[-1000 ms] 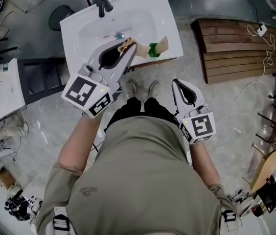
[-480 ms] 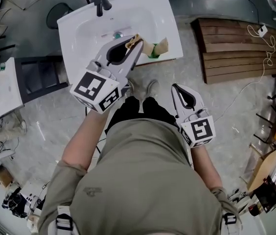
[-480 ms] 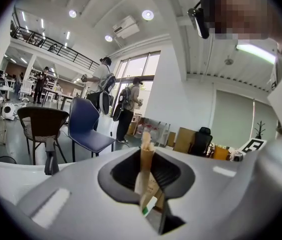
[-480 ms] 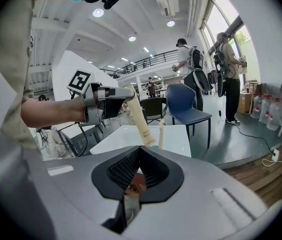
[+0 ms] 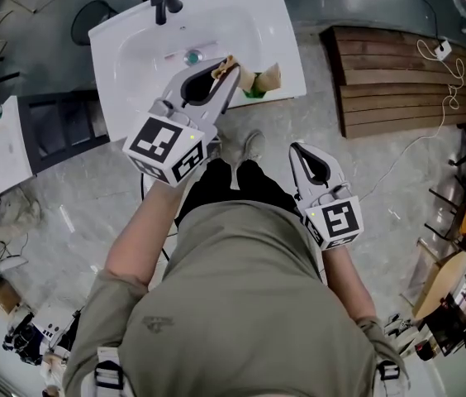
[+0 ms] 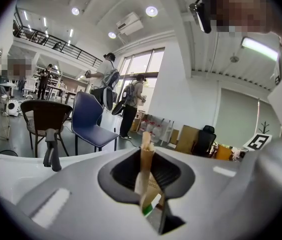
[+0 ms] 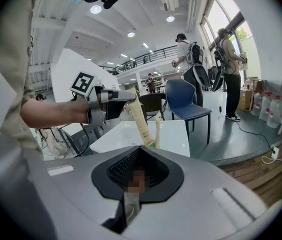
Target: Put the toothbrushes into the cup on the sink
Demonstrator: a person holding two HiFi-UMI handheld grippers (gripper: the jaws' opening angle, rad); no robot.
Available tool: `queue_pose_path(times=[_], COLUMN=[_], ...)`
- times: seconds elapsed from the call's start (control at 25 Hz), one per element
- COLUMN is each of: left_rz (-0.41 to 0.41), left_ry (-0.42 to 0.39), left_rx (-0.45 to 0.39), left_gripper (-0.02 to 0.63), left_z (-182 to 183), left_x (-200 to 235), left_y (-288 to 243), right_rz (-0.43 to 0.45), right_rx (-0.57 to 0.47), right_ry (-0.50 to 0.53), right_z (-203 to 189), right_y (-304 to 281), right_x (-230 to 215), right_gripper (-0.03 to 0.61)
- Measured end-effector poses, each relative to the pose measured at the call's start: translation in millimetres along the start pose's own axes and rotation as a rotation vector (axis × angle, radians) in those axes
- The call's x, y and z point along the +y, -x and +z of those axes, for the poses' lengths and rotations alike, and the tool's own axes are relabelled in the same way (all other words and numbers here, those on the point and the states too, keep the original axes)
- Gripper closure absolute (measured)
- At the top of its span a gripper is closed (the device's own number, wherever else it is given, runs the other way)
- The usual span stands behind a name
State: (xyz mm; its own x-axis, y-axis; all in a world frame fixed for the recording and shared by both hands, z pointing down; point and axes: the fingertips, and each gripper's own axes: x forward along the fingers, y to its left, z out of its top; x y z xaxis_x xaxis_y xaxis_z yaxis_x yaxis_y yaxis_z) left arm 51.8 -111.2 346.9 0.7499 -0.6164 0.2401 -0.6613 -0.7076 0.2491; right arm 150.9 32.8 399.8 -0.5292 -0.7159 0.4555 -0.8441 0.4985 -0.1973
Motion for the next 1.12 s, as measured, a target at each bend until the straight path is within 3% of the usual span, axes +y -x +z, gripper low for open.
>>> queue_pose_path(times=[1.12], left_rz=[0.068], left_ry=[0.022], left_rx=[0.048], left_gripper=[0.565], left_z=[-48.7], left_x=[9.6], left_y=[-23.2], right_rz=[0.028], right_rx=[0.058], right_ry=[0.008], right_z=[-8.0], right_y=[-14.0], right_x=[-17.3], right_gripper=[0.568])
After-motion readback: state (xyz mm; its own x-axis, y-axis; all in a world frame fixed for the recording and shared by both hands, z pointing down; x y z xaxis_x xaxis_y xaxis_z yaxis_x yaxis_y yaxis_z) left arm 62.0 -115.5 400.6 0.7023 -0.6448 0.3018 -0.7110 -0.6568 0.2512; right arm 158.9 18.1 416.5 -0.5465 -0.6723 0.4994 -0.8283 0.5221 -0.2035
